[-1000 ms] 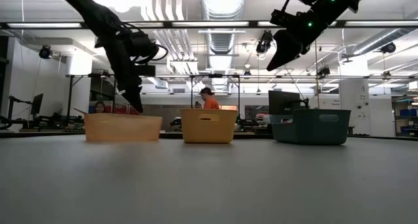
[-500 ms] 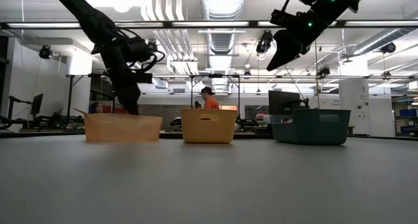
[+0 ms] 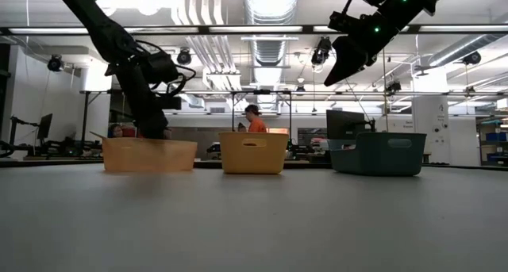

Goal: Sort silverware by color (type)
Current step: Adjust the gold forks in the orange bin

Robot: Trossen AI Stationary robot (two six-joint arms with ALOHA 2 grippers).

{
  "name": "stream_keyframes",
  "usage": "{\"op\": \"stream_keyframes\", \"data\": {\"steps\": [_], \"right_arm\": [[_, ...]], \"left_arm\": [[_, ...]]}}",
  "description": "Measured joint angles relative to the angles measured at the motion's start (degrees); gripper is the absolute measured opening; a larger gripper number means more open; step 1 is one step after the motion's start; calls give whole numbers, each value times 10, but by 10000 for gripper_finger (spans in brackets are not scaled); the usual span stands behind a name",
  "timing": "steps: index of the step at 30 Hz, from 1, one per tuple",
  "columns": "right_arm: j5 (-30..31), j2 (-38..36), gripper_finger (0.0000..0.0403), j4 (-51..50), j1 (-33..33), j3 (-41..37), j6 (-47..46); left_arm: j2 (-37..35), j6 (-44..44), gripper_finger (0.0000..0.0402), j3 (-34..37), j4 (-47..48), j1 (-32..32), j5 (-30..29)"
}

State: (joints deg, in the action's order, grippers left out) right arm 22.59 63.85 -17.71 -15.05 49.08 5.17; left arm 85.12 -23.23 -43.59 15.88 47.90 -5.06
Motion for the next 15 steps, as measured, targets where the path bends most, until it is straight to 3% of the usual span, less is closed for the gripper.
{"op": "stream_keyframes", "data": {"steps": [15], "right_arm": [[0,0,63,0,0,0,0]], "left_arm": [[0,11,112,8,-24,0,0]]}}
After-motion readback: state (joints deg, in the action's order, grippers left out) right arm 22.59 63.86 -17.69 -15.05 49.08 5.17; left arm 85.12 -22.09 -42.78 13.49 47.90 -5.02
